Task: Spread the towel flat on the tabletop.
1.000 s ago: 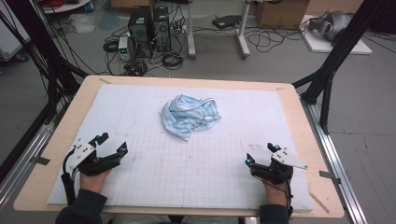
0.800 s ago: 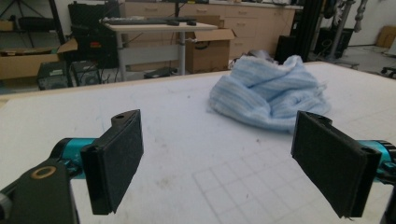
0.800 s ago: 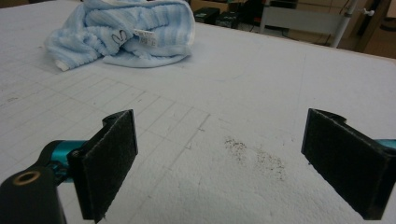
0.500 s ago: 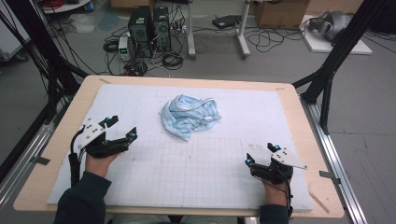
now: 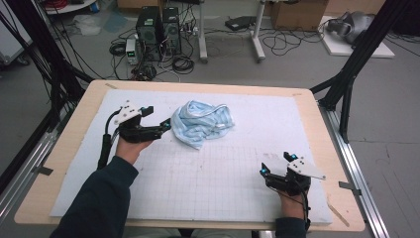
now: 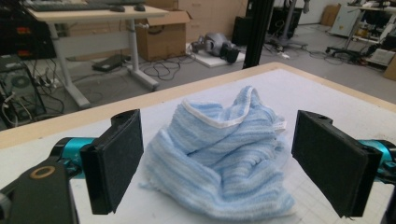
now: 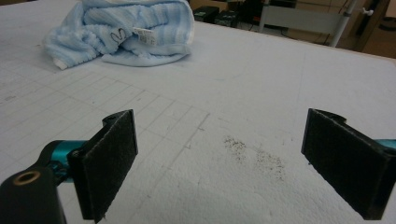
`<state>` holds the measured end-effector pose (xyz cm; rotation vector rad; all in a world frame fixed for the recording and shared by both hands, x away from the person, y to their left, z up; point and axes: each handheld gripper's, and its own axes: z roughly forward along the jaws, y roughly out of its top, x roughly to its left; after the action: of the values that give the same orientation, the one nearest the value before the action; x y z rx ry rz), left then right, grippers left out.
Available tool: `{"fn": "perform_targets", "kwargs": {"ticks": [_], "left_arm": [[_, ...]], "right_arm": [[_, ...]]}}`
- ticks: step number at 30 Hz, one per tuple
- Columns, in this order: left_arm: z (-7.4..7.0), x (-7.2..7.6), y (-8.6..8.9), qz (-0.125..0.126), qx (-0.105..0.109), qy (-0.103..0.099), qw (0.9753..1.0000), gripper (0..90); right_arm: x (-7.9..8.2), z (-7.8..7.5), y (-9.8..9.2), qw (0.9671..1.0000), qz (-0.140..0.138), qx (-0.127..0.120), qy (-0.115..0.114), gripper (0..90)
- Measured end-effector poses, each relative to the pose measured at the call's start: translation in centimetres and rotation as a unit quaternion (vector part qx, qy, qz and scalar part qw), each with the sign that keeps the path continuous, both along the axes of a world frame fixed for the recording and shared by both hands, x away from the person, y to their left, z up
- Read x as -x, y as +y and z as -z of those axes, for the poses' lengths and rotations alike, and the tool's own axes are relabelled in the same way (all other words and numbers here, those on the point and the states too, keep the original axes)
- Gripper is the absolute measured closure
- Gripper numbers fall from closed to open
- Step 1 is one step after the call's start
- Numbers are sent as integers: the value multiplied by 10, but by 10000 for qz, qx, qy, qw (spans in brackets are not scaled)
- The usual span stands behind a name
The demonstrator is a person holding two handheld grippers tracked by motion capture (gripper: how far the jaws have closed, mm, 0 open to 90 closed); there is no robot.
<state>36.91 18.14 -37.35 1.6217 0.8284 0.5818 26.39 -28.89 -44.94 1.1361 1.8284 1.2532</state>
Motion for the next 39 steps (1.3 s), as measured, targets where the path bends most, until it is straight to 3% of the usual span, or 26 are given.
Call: {"fn": "perform_targets", "kwargs": {"ticks": [4,7,10,11,12,20,23,24,25,26,27,28,29,32,34,35,36,37,39], "left_arm": [[4,-15,-20,130,-80,229,9996,173],[12,-25,-35,151,-260,413,9987,176],[26,-34,-54,140,-511,697,9962,225],[26,-34,-54,140,-511,697,9962,223],[34,-36,-62,213,-633,818,9944,223],[55,-39,-86,441,-902,1027,9896,235],[63,-40,-92,487,-1087,1176,9859,233],[70,-42,-95,456,-1218,1295,9830,233],[70,-42,-95,456,-1218,1295,9830,235],[75,-43,-98,439,-1330,1407,9801,235],[75,-43,-98,439,-1330,1407,9801,235],[77,-44,-100,417,-1444,1469,9777,236],[77,-44,-100,417,-1444,1469,9777,247],[77,-46,-102,412,-1570,1571,9742,301],[77,-45,-102,387,-1625,1585,9731,381],[76,-45,-102,390,-1615,1572,9735,508],[75,-44,-101,468,-1613,1577,9731,508],[74,-44,-100,529,-1644,1565,9725,702],[72,-43,-97,637,-1675,1576,9711,761]], "right_arm": [[0,0,0,10000,-3,5,-5,97],[0,0,0,10000,-5,9,-9,97],[0,0,0,10000,-8,0,-8,97],[0,0,0,10000,-9,-5,-5,96],[0,0,0,10000,-8,-15,-5,97],[0,0,0,10000,-20,-19,-4,97],[0,0,-1,10000,-28,-11,-23,97],[1,0,-1,10000,-29,-10,-23,96],[1,0,-1,10000,-29,-10,-23,96],[0,0,-1,10000,-28,-1,-34,96],[1,0,0,10000,-24,-1,-21,97],[1,0,0,10000,-24,-2,-20,97],[1,0,0,10000,-24,-2,-20,97],[0,0,-1,10000,-26,-17,-15,97],[0,0,-1,10000,-21,-7,-29,97],[0,0,-1,10000,-20,-5,-30,96],[0,0,-1,10000,-20,-5,-30,96],[0,0,-1,10000,-21,-11,-20,97],[1,0,-1,10000,-19,-1,-18,97]]}}
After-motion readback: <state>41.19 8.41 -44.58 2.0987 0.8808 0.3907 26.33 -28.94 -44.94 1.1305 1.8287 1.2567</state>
